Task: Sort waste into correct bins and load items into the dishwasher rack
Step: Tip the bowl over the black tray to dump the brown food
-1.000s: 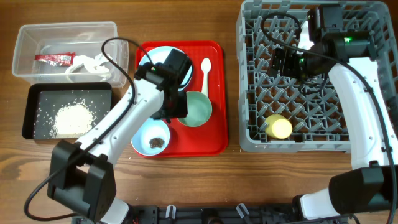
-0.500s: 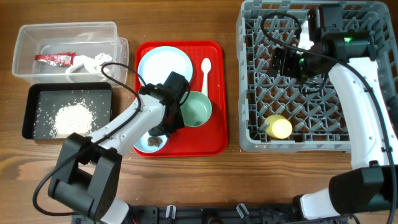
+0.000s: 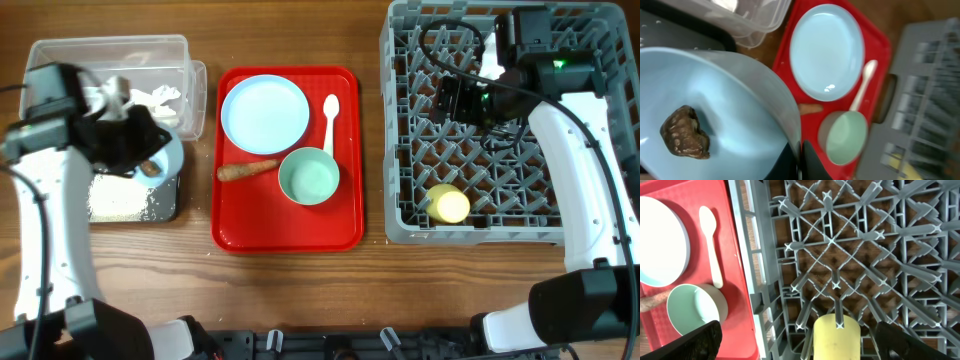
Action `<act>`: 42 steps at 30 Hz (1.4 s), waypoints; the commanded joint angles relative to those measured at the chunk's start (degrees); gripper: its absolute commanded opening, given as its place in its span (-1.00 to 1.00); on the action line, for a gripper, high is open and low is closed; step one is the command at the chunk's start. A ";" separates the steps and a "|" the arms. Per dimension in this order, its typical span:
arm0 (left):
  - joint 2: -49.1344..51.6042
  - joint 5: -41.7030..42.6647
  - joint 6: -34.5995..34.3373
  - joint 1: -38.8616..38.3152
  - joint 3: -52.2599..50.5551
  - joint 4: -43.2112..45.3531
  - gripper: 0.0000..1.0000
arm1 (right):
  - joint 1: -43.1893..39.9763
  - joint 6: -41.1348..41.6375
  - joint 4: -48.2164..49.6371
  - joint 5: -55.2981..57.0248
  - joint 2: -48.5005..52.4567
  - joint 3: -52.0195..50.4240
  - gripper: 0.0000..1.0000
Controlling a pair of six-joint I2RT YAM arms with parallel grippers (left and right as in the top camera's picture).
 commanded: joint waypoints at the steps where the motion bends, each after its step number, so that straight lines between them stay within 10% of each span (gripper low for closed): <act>1: 2.93 25.81 16.85 12.52 -0.02 -1.20 -0.92 | 0.24 -1.09 0.11 -0.33 -0.83 0.68 0.99; 9: 22.43 54.45 25.07 31.28 -1.60 -2.58 -0.92 | 0.24 -0.96 1.14 -0.52 -0.83 0.68 0.99; 19: 22.84 61.13 23.87 29.75 -1.49 -9.99 -0.92 | 0.24 -0.96 1.16 -0.52 -0.83 0.68 1.00; 26: 8.72 26.40 27.56 2.75 -1.49 -14.23 -0.92 | 0.24 -0.96 1.18 -1.60 -0.83 0.68 0.99; 32: 9.18 -16.63 -4.04 -27.71 -1.57 -9.35 -0.92 | 0.24 -1.01 1.33 -1.60 -0.83 0.68 0.99; 39: 9.18 -20.39 -9.73 -42.51 -9.90 -2.71 -0.91 | 0.24 -1.11 2.43 -1.57 -0.83 0.68 0.99; 42: 9.18 -20.37 -9.68 -43.39 -9.94 -1.62 -0.38 | 0.24 -1.14 2.40 -1.57 -0.83 0.68 0.99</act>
